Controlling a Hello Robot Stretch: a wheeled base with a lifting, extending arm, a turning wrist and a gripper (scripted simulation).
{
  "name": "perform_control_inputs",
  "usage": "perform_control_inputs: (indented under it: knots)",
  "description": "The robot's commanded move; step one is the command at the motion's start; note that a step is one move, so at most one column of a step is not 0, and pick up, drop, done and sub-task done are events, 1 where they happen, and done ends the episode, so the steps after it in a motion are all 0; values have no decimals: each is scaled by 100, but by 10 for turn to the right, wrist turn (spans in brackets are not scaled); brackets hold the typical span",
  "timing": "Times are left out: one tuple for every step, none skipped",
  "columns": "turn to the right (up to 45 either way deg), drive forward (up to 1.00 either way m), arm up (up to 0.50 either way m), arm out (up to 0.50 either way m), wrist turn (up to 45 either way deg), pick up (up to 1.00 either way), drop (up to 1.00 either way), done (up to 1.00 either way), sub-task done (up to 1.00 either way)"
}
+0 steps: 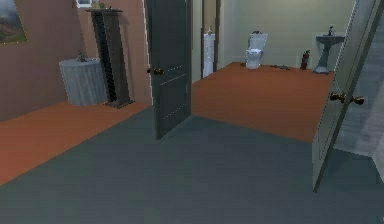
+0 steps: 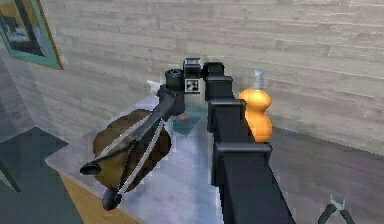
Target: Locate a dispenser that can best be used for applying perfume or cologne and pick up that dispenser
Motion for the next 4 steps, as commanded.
perform_control_inputs:
  knots:
    - [0,0,0,0,450,0,0,0,0]
    - [0,0,0,0,450,0,0,0,0]
    - [0,0,0,0,300,0,0,0,0]
    - [0,0,0,0,0,100,0,0,0]
